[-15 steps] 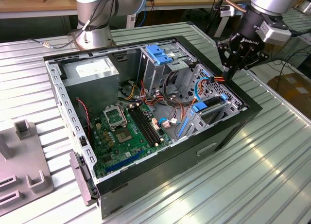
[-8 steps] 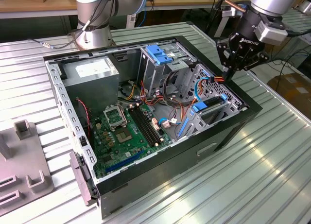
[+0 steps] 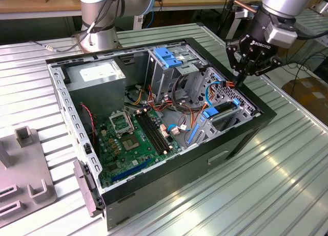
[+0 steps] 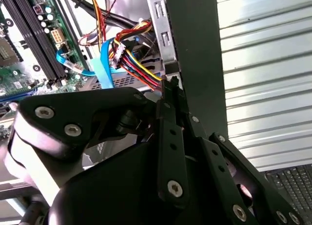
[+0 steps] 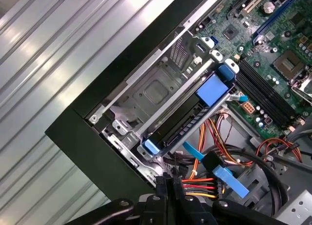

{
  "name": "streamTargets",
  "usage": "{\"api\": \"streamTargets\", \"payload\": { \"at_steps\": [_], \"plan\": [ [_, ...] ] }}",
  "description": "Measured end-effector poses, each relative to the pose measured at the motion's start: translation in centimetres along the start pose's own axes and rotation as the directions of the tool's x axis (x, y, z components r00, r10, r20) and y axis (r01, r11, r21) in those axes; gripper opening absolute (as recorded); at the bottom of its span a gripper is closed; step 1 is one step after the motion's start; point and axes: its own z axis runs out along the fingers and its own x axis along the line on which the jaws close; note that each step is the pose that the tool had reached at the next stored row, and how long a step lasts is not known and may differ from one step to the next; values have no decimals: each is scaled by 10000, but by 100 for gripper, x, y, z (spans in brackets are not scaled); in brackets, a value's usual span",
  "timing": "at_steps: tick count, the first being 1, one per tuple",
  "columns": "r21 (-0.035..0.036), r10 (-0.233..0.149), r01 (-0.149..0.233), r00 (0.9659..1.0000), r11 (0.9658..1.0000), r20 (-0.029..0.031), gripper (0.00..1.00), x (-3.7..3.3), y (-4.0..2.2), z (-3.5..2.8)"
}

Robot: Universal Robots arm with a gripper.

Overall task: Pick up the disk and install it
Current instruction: 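Insert the first disk wire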

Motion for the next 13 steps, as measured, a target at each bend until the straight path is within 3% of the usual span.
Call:
{"api": "streamTargets", "payload": {
  "at_steps": [3,7,8,12,13],
  "plan": [
    [-9,343,-343,9994,9994,3,16,-6,6,5],
    [-28,1187,-1187,9929,9929,17,16,-7,6,12],
    [-39,1637,-1637,9865,9865,25,16,-7,6,13],
    [-54,2265,-2265,9740,9740,34,16,-7,6,14],
    [-59,2485,-2484,9686,9686,37,16,-7,6,15]
  ]
}}
